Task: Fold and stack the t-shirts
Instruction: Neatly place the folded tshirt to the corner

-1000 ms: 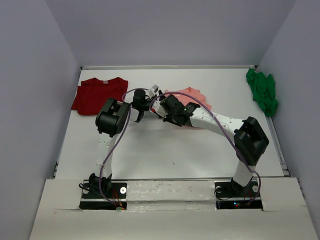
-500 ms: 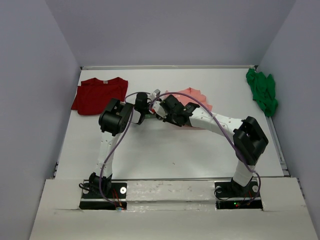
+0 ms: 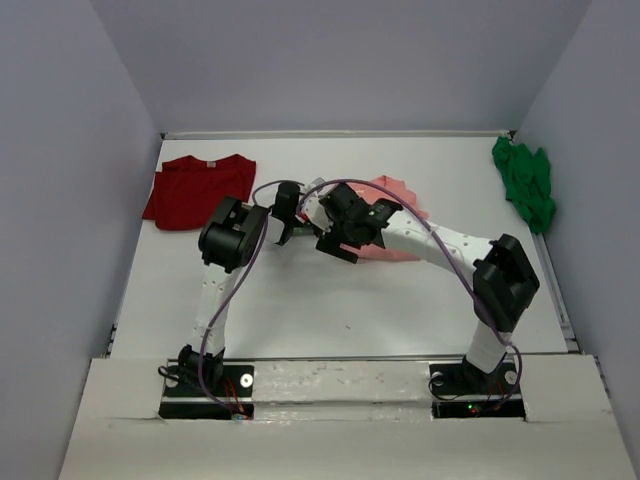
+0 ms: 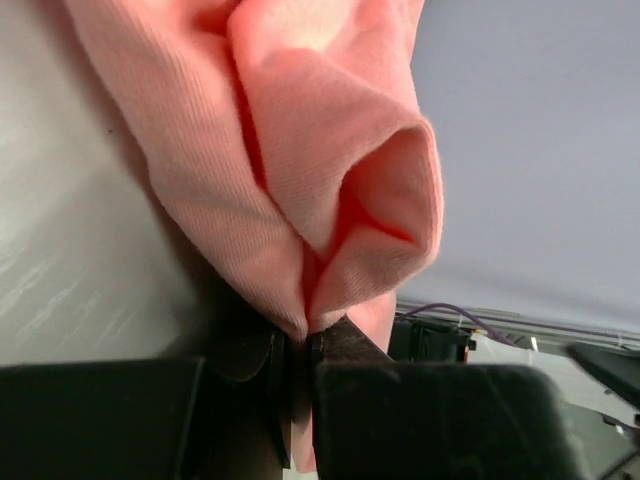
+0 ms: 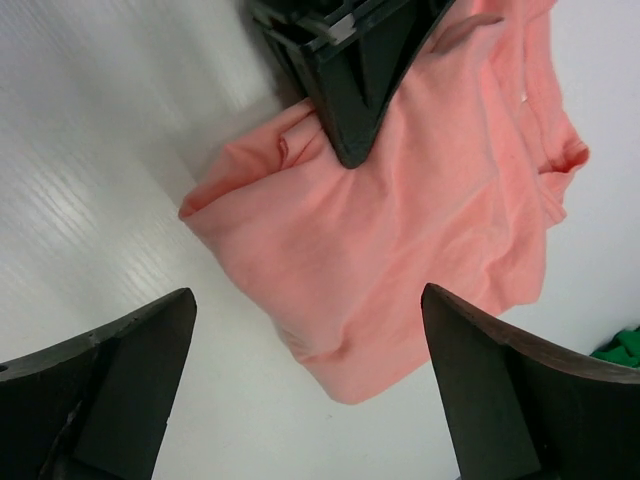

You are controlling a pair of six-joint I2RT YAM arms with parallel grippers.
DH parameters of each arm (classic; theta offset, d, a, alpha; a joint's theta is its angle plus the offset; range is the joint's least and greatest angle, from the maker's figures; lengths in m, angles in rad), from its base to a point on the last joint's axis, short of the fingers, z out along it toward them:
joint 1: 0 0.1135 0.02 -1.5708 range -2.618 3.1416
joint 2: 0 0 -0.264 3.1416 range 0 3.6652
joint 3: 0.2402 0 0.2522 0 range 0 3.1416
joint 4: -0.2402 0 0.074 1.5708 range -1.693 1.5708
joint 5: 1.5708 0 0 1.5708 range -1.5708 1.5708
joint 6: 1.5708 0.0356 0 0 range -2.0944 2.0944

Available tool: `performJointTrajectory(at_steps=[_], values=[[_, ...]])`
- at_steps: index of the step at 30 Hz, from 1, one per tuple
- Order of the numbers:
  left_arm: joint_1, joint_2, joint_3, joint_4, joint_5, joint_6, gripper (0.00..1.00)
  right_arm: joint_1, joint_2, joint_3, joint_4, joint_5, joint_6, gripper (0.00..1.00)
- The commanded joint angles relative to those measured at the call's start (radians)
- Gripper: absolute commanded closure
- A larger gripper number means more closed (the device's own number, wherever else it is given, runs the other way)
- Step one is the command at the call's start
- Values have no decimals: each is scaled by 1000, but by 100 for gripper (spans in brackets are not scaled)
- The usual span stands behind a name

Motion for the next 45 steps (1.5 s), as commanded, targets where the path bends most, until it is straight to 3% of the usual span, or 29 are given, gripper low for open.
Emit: performJointTrajectory(at_steps=[1, 6, 10, 13, 19, 22, 25, 29, 38, 41, 45], values=[[-3, -91, 47, -174, -13, 146, 100, -3, -95, 121, -4, 20, -11, 0], [-3, -140, 87, -347, -47, 302, 100, -142, -147, 211, 3, 161, -51, 0], [-2, -163, 214, -708, -137, 599, 100, -300, -231, 127, 45, 182, -68, 0], [21, -180, 251, -850, -191, 737, 100, -376, -319, 16, 66, 149, -51, 0], [176, -206, 249, -892, -162, 850, 100, -509, -498, -187, 130, -16, -46, 0], [238, -189, 310, -1036, -152, 929, 100, -529, -531, -223, 134, -62, -32, 0], [299, -154, 430, -1281, -200, 1156, 100, -538, -558, -264, 143, -81, -29, 0], [376, -230, 401, -1326, -275, 1245, 100, -548, -560, -286, 147, -104, -13, 0], [431, -281, 600, -1611, -465, 1446, 100, -557, -555, -281, 147, -136, -8, 0], [436, -330, 619, -1604, -580, 1476, 100, -557, -557, -295, 147, -159, -3, 0], [443, -338, 694, -1677, -603, 1474, 100, -557, -540, -321, 147, -191, 9, 0]])
